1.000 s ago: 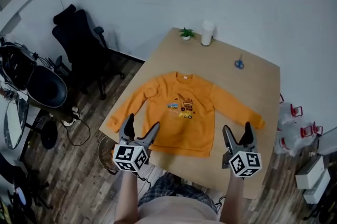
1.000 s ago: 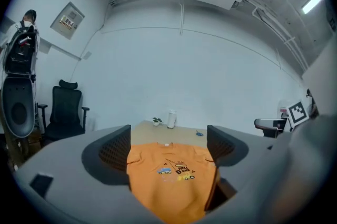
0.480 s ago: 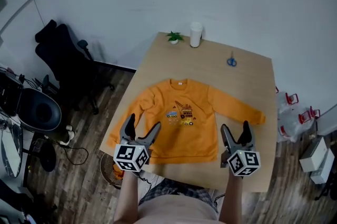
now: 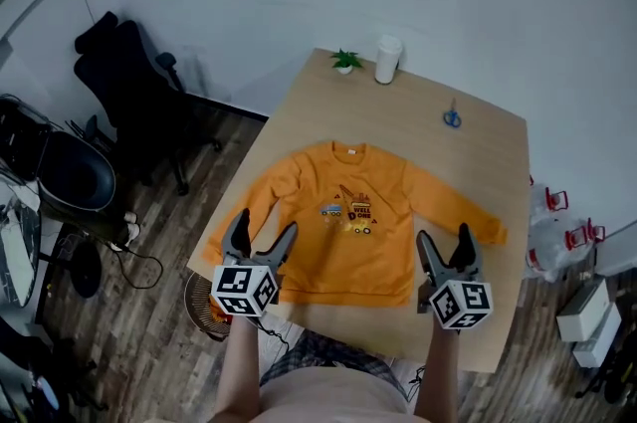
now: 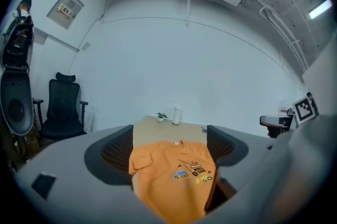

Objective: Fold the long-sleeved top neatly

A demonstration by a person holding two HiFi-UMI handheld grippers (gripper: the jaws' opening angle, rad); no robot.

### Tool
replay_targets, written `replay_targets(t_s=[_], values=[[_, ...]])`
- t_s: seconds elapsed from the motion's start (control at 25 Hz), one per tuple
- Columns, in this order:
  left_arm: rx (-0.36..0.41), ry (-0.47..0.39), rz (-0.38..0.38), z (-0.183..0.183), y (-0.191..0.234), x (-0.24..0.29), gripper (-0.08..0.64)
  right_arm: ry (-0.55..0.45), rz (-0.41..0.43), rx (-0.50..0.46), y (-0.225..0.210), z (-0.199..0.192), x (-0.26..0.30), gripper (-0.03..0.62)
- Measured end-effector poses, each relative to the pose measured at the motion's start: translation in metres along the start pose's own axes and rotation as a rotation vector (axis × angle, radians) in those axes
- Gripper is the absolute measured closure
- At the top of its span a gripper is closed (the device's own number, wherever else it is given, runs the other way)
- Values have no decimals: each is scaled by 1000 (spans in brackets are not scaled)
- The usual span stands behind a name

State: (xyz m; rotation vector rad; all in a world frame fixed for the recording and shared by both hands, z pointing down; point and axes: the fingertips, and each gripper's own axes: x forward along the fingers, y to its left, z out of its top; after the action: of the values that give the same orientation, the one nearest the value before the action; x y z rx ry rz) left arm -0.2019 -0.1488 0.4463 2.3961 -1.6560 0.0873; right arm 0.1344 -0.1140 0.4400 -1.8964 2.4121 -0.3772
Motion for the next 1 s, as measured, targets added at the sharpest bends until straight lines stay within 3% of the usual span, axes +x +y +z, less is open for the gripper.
replay_targets(t_s=[0.2,0.44,0.76,1.0], values=[[-14,11,117,-10,33,-28,121,26,128,-18,34,-6,34,167],[-48,27,263,-24,79,-69,121,79,324,-55,107,-25,77,169],[-117,90,392,-62,117,-100,121,167,559,-118,210,-62,113,169],[-197,149,513,-104,155,-102,146,244,680,-171,268,-97,137,169]])
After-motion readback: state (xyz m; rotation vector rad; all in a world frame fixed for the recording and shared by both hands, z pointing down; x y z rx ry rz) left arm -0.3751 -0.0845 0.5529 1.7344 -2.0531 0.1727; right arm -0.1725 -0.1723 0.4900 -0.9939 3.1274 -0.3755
